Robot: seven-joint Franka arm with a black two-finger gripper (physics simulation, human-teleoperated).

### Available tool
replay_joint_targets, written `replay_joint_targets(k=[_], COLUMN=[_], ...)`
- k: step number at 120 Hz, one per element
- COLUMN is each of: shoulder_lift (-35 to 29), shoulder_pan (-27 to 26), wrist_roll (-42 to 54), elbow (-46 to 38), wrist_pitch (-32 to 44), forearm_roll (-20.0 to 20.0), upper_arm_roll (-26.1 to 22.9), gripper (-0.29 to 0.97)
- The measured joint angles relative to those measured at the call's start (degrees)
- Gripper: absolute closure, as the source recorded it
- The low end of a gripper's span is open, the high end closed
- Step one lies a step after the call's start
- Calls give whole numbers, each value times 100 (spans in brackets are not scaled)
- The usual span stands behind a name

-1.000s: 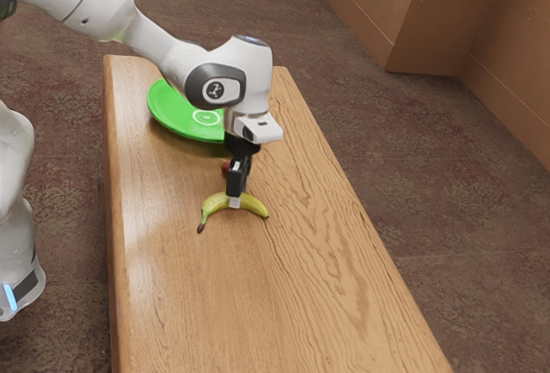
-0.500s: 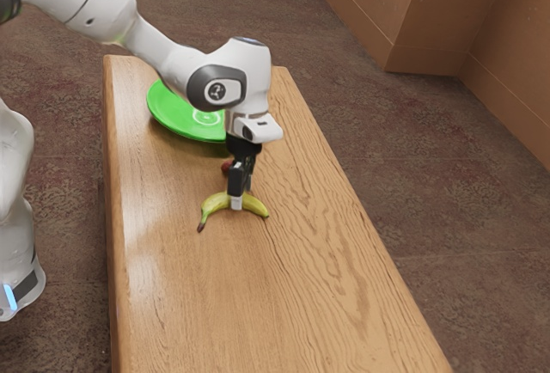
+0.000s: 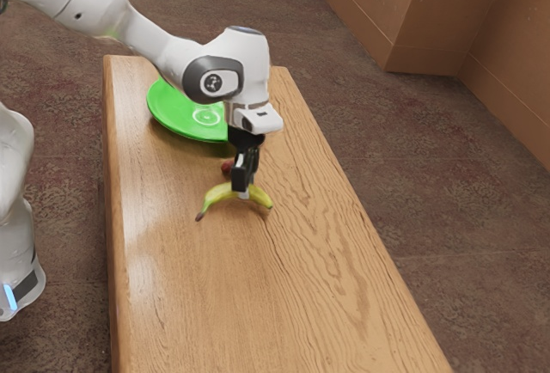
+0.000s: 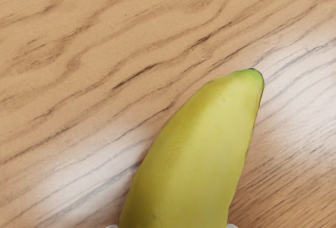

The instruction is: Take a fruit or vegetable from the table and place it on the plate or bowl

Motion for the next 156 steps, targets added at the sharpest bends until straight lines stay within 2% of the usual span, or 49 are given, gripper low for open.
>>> replay_joint_targets(k=[23, 35, 46, 60, 87, 104, 116, 129, 132, 137, 143, 145, 149, 156], shoulder_lift=[-1183, -1447, -1495, -1500, -1049, -648, -633, -771, -803, -825, -642, -515, -82, 868], shoulder_pan=[333, 1143, 2027, 2881, 3576, 3573, 3477, 3453, 3451, 3441, 3021, 2833, 2158, 1194], wrist_roll=[10, 33, 83, 193, 479, 638, 753, 860, 879, 887, 389, 99, -680, -2172], elbow=[257, 332, 341, 328, 527, 842, 866, 884, 992, 1296, 1913, 2144, 2881, 4706], wrist_pitch=[37, 23, -43, -158, -255, -266, -290, -298, -283, -263, -249, -251, -410, -1267], forearm_roll=[148, 210, 226, 234, 206, 158, 91, -4, -144, -614, -993, -937, -451, 228], upper_arm_roll=[-41, -50, -56, -19, 131, 135, 123, 97, -76, -472, -1005, -1219, -1550, -1749], gripper=[51, 51, 50, 50, 51, 52, 27, 12, 10, 8, 6, 5, 4, 3])
